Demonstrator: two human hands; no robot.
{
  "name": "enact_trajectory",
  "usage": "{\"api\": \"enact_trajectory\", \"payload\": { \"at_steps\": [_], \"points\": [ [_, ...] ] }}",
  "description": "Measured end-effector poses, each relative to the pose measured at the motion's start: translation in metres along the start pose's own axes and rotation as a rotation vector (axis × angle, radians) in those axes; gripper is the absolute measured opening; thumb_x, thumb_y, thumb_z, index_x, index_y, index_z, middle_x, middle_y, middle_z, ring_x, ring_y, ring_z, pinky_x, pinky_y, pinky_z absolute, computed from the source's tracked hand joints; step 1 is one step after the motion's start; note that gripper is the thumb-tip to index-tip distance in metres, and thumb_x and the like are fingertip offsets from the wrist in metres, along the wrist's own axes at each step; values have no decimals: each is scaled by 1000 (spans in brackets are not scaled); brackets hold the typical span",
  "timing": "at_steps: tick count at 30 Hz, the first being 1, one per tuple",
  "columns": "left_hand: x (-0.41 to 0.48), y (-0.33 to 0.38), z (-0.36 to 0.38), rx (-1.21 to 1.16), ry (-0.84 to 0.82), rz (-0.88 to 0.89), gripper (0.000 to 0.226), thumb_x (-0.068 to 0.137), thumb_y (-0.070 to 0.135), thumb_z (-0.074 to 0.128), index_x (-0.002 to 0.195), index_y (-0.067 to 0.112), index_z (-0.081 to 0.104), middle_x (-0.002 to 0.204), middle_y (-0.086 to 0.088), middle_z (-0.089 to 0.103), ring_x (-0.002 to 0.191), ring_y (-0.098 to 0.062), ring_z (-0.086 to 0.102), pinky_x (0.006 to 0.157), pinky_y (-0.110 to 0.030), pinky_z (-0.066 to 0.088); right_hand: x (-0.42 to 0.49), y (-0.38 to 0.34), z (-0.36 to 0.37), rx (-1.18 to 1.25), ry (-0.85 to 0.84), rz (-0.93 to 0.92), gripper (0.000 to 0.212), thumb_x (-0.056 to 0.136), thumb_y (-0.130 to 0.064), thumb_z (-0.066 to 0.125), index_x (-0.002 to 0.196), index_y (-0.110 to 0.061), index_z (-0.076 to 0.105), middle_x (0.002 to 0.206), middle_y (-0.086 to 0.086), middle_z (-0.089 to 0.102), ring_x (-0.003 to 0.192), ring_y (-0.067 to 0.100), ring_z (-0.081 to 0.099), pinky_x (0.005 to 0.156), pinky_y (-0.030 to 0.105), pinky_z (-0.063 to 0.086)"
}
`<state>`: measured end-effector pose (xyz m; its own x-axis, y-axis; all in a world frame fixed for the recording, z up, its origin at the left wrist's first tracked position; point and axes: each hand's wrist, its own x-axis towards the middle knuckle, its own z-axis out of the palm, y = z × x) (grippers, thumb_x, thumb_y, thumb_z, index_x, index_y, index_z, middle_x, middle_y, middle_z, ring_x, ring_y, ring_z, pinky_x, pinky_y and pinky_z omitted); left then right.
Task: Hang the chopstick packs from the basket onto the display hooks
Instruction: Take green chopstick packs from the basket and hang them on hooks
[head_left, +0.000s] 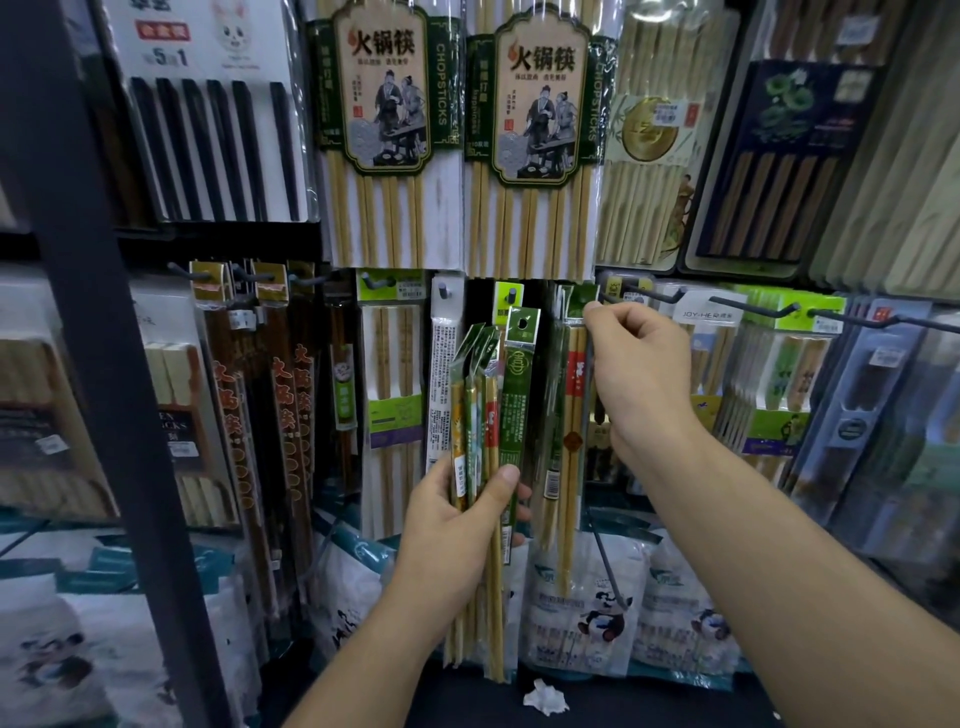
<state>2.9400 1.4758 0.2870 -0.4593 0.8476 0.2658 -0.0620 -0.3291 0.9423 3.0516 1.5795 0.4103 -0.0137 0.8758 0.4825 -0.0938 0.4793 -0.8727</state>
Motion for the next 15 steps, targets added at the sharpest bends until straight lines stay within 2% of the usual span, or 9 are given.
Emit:
{"api": "enact_trajectory", "payload": {
  "at_steps": [3,8,12,15],
  "points": [
    [0,1,-1,-1,-1,-2,22,94,29,72,106,12,67,89,-8,78,78,-21,76,63,-32,60,0,2,-1,-18,10,-11,30,96,-18,59,78,6,59,66,6,45,65,17,46,88,31,55],
    [-2,1,0,8,-10,-1,22,94,30,72,106,13,67,88,-7,78,77,-20,76,62,-30,60,1,3,-1,-10,19,18,36,97,-20,59,80,12,56,70,8,44,68,19,44,105,37,49],
    [-2,0,0,8,-12,3,21,93,31,72,107,16,67,89,-5,79,78,-20,76,63,-29,60,2,5,-1,-38,38,-16,41,98,-22,59,72,8,54,65,8,41,65,17,44,96,26,45],
    [-2,1,0,-3,-12,8,22,92,32,73,107,17,67,90,-4,79,79,-20,77,63,-29,60,2,12,-3,-88,33,-17,41,98,-26,61,71,4,59,60,6,43,57,11,46,91,26,48]
  ]
}}
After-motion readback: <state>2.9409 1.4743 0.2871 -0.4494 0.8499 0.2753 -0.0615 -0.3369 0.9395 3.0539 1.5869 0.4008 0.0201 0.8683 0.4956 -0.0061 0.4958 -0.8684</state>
